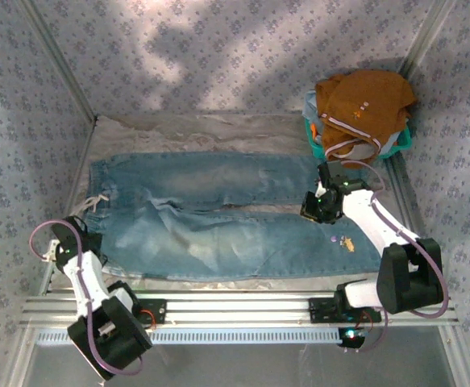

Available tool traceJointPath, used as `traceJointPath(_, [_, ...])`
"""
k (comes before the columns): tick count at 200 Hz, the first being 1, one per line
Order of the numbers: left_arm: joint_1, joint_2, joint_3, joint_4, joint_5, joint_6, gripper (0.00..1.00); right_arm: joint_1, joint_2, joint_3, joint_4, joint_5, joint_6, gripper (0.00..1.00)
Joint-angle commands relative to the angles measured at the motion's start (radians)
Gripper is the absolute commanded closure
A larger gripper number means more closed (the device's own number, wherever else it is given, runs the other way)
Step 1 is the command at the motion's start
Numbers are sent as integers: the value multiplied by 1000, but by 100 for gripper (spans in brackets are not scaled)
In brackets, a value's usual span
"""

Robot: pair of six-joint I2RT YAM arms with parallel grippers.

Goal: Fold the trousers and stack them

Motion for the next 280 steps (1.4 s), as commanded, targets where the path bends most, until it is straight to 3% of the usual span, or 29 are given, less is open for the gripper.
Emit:
traceJointPath(1, [8,2,33,-1,-21,31,16,15,2,9,-25,11,16,84])
traceJointPath(72, [14,211,-12,87,-2,-15,21,35,11,34,-51,28,26,84])
traceJointPath(88, [14,225,-18,114,14,-25,32,32,2,34,-58,20,31,84])
traceJointPath(121, [13,189,-52,140,53,-12,75,2,-28,49,-106,3,27,82])
traceJointPath(148, [14,112,-55,93,82,-6,100,-57,-60,55,-158,-33,46,79])
traceJointPath(173, [14,34,-29,27,127,-2,100,-113,-122,39,-245,-21,102,64])
traceJointPath(191, [12,-7,-11,-10,160,1,100,-205,-209,-6,-297,-35,178,55])
traceJointPath(226, [9,-8,37,-33,201,3,100,-367,-372,-91,-404,-19,256,46])
traceJointPath(253, [-11,2,80,-18,220,-21,100,-378,-443,-130,-482,72,330,42])
traceJointPath(280, [-51,36,124,-3,210,-33,100,-340,-443,-198,-505,78,436,44])
